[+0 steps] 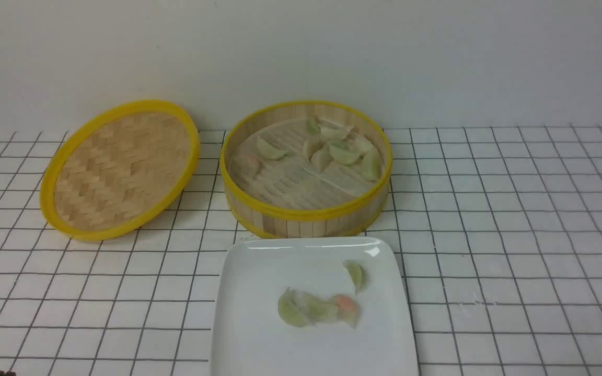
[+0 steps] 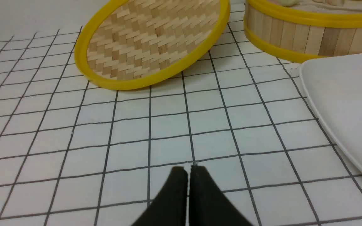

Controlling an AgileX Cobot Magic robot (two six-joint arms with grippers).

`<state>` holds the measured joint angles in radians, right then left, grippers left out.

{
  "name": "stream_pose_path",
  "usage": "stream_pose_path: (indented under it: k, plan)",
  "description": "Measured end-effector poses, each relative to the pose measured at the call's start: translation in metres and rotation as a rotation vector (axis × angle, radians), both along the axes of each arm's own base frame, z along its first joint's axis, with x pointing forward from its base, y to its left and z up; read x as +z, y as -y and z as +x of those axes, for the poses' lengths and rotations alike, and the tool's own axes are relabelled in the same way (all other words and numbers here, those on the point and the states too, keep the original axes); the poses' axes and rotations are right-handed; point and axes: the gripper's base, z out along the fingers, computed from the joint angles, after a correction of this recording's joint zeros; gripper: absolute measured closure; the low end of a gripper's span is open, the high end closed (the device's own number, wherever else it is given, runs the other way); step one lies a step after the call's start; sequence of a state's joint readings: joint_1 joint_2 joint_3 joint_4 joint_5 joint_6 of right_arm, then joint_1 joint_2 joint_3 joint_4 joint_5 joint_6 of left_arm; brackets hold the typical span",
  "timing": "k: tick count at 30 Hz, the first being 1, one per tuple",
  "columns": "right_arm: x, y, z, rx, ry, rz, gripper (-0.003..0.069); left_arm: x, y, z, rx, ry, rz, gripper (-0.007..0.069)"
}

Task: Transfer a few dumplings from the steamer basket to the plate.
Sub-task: Use the left arm to grab a dumpling from the steamer

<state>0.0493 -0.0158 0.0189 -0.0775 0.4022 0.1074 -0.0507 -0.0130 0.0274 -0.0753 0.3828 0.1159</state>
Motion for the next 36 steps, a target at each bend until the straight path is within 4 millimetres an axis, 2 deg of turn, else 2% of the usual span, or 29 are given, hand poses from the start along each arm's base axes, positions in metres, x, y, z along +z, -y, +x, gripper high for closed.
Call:
stream_pose_path:
  k: [30,33,36]
  plan:
    - [0.0,0.0,0.0,0.0,0.0,0.0,0.0673,0.0,0.0,0.0,0.0,0.003,-0.004,0.0631]
    - [0.0,0.0,0.0,0.0,0.0,0.0,0.0673,0.004,0.002,0.001,0.01,0.044,-0.119,0.0631]
    - [0.0,0.0,0.0,0.0,0.0,0.0,0.0673,0.016,0.004,0.003,0.043,0.144,-0.391,0.0631]
